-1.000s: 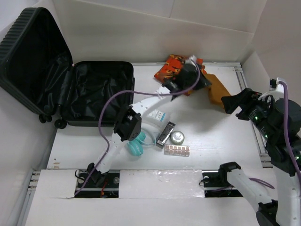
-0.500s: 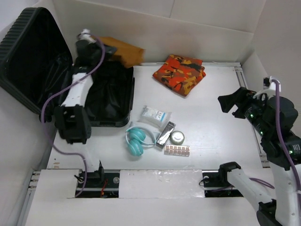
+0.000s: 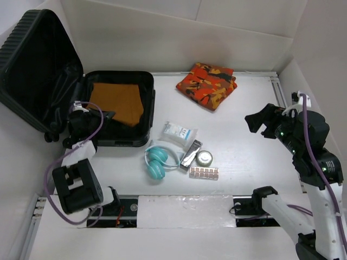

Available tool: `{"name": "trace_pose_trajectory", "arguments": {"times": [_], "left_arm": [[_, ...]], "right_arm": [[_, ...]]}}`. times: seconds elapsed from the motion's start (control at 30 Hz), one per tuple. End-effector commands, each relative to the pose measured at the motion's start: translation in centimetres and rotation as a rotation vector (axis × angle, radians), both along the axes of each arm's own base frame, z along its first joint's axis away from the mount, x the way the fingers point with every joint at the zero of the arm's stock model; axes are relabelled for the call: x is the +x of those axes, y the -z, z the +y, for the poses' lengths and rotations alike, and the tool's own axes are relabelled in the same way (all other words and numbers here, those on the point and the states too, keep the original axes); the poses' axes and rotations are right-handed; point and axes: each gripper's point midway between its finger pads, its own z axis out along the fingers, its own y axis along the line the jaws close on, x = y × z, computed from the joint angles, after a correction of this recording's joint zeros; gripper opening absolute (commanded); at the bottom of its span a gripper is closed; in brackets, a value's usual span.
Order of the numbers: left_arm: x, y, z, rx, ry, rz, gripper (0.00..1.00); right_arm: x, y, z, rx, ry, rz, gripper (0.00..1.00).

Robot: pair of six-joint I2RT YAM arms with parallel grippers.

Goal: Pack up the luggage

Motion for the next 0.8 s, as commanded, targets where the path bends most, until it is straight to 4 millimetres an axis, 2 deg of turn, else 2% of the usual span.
{"name": "trace_pose_trajectory", "arguments": {"times": [0.0,0.03,0.07,0.1,0.17,0.2,0.23,0.3,0.33,0.37,0.4,0.43,0.47,0.5,0.6,0.63,0.67,0.7,0.73,0.77], "left_arm": [[-1.6,-7.7,-1.3,0.059,0.035,-0.218,0.00],[-2.1,-7.9,-1.4,0.056,0.035,-0.211,0.00],[-3.0,-7.2,-2.3,0.048,0.043,-0.156,0.00],[-3.3,-5.6,-1.8,0.068,0.017,-0.095,0.00],[-3.6,-3.6,-2.0,0.057,0.015,-0.003,0.00],[-4.2,-1.6,-1.5,0.053,-0.013,0.086,0.00],[-4.6,-0.3,-0.8,0.046,-0.047,0.143,0.12],[-5.7,0.7,-0.3,0.053,-0.083,0.230,0.42],[-5.9,0.4,0.9,0.102,-0.137,0.245,0.59],[-5.6,-1.5,1.5,0.131,-0.163,0.219,0.86],[-6.4,-2.5,1.9,0.154,-0.188,0.229,0.95],[-6.4,-3.3,3.1,0.194,-0.255,0.246,1.00],[-5.6,-6.9,3.5,0.226,-0.286,0.191,1.00],[-5.4,-8.3,3.5,0.240,-0.297,0.175,1.00],[-3.4,-15.6,0.0,0.260,-0.232,-0.066,1.00],[-2.3,-16.8,-3.7,0.244,-0.144,-0.116,1.00],[-1.1,-18.1,-6.3,0.237,-0.080,-0.167,1.00],[0.0,-21.6,-9.0,0.245,-0.026,-0.225,1.00],[1.1,-21.9,-12.0,0.274,0.025,-0.205,1.00],[2.1,-17.6,-19.3,0.346,0.186,-0.087,1.00]], "right_arm": [[0.6,-0.6,1.1,0.013,-0.054,-0.045,0.85],[0.9,-0.3,1.2,0.011,-0.054,-0.035,0.85],[1.0,-0.2,1.4,0.015,-0.066,-0.036,0.85],[0.9,-0.2,1.6,0.018,-0.078,-0.035,0.85],[1.3,0.2,1.9,0.019,-0.089,-0.024,0.85],[1.6,0.2,2.0,0.019,-0.090,-0.024,0.85],[1.5,0.2,2.1,0.022,-0.098,-0.023,0.85],[1.5,0.2,2.1,0.022,-0.098,-0.023,0.85],[1.8,0.4,2.2,0.020,-0.098,-0.014,0.86],[1.7,0.7,2.1,0.009,-0.101,-0.007,0.86],[1.6,0.7,2.1,0.009,-0.101,-0.006,0.86],[1.7,1.1,2.1,0.007,-0.101,0.004,0.86],[1.7,1.1,2.1,0.007,-0.101,0.004,0.87],[1.9,1.8,2.4,0.007,-0.111,0.026,0.87],[2.4,2.7,2.7,0.005,-0.123,0.060,0.87],[2.7,2.8,2.8,0.005,-0.123,0.061,0.87],[2.7,2.8,2.8,0.005,-0.123,0.061,0.87],[2.7,2.8,2.8,0.005,-0.123,0.061,0.87],[3.1,2.8,2.8,0.005,-0.123,0.061,0.87],[3.3,3.0,2.9,0.003,-0.123,0.070,0.87]]}}
